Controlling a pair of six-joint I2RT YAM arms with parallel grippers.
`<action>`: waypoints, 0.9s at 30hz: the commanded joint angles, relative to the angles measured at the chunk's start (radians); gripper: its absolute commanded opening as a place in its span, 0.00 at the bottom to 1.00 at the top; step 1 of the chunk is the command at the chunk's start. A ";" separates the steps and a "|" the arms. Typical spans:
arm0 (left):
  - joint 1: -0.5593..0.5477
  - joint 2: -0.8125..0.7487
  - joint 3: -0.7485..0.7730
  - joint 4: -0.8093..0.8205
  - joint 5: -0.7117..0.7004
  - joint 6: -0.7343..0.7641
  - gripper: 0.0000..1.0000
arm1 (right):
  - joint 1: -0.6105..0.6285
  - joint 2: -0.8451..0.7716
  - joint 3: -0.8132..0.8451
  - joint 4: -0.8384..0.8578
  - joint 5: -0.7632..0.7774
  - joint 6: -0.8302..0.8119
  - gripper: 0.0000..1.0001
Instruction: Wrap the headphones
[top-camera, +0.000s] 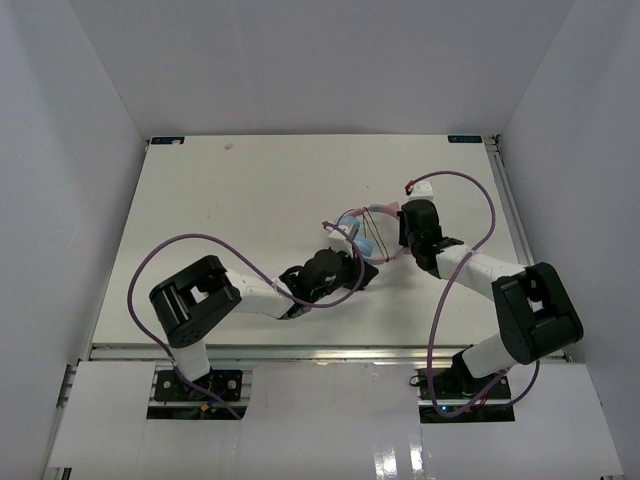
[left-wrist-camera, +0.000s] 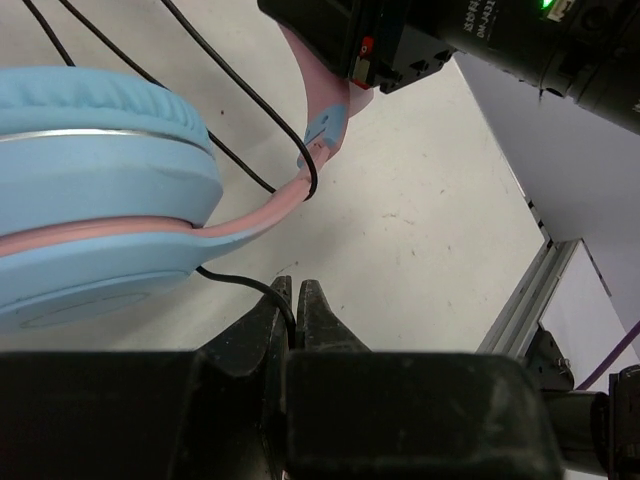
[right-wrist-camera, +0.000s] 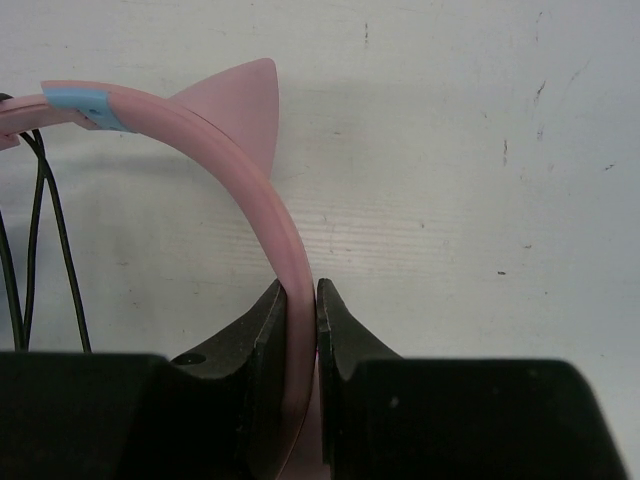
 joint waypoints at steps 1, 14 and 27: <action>-0.005 0.004 0.099 -0.098 0.014 -0.055 0.15 | 0.011 0.009 0.002 0.121 0.079 -0.020 0.08; 0.008 0.140 0.241 -0.186 0.100 -0.115 0.37 | 0.019 -0.008 -0.021 0.081 -0.012 0.000 0.15; -0.009 -0.078 0.289 -0.362 0.230 0.022 0.70 | -0.011 -0.199 -0.068 0.038 -0.225 -0.168 0.87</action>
